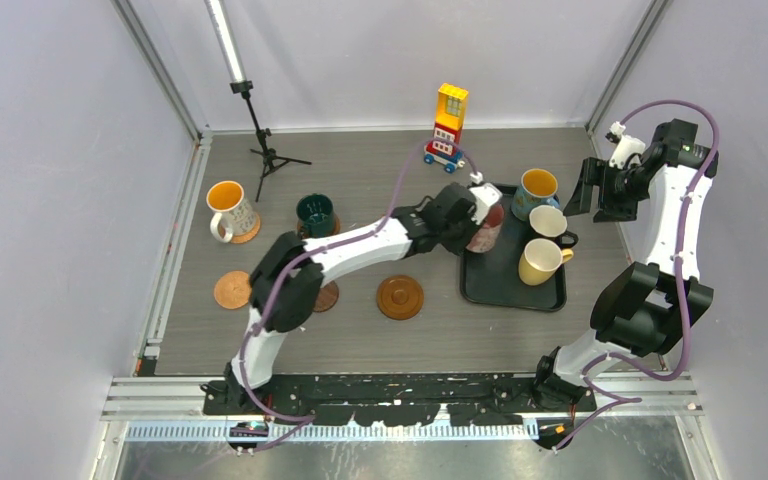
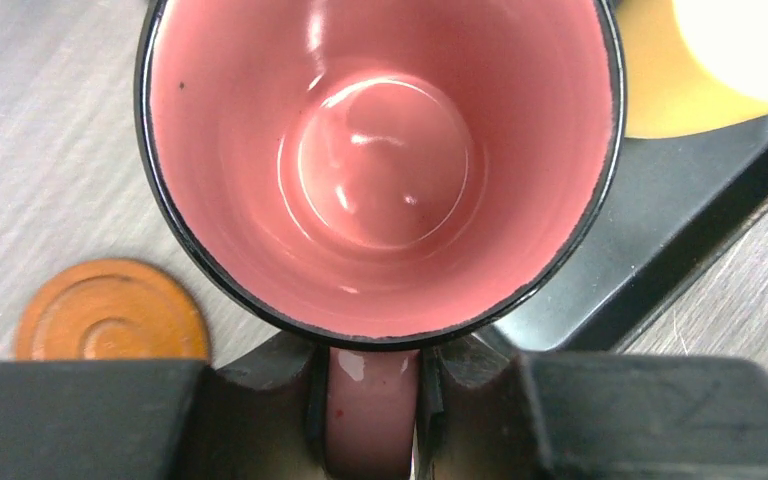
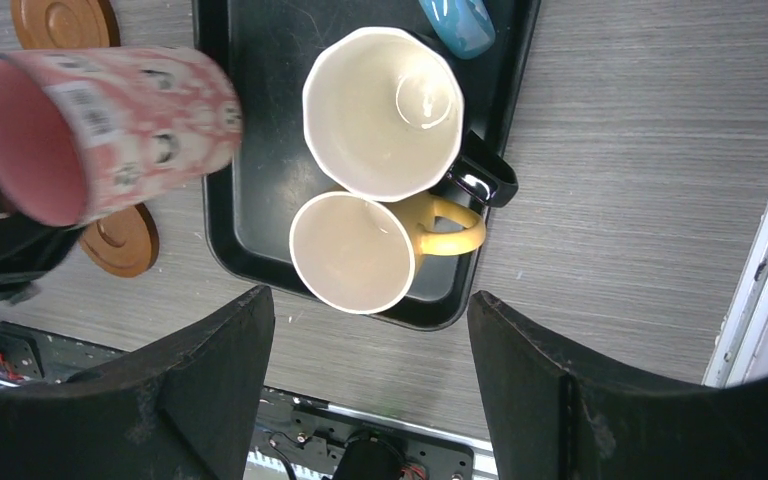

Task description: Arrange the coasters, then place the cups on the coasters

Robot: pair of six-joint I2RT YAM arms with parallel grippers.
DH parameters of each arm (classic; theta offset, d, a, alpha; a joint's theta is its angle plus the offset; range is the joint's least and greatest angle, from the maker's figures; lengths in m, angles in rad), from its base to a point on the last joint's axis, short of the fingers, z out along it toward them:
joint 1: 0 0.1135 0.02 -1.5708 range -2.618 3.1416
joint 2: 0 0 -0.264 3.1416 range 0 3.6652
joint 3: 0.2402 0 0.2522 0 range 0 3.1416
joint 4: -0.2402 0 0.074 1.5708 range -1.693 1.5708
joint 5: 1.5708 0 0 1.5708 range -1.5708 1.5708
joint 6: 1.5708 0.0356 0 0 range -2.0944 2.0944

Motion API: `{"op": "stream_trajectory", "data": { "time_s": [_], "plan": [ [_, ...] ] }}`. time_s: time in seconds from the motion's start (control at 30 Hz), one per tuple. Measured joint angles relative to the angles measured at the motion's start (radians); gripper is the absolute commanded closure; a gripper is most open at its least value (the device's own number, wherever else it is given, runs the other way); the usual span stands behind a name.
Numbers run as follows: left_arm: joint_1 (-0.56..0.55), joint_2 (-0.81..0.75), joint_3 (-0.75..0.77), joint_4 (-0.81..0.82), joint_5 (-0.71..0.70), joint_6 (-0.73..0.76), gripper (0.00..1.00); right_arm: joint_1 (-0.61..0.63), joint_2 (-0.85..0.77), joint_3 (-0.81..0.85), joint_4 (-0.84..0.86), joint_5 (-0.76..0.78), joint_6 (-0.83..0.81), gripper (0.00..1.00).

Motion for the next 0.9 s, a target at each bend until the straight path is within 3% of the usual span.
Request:
{"op": "stream_trajectory", "data": {
  "time_s": [0.23,0.43,0.7,0.9],
  "plan": [
    [0.087,-0.29,-0.303,0.212,0.021,0.025,1.0,0.0,0.0,-0.001,0.0,-0.022,0.0,0.25],
    [0.207,-0.42,-0.529,0.335,0.056,0.046,1.0,0.0,0.0,-0.011,0.0,-0.034,0.001,0.25],
    [0.299,-0.43,-0.695,0.373,0.081,0.084,1.0,0.0,0.0,-0.032,0.0,-0.04,0.009,0.24],
    [0.311,-0.429,-0.716,0.412,0.113,0.119,1.0,0.0,0.0,-0.032,0.0,-0.045,0.015,0.24]
  ]
}}
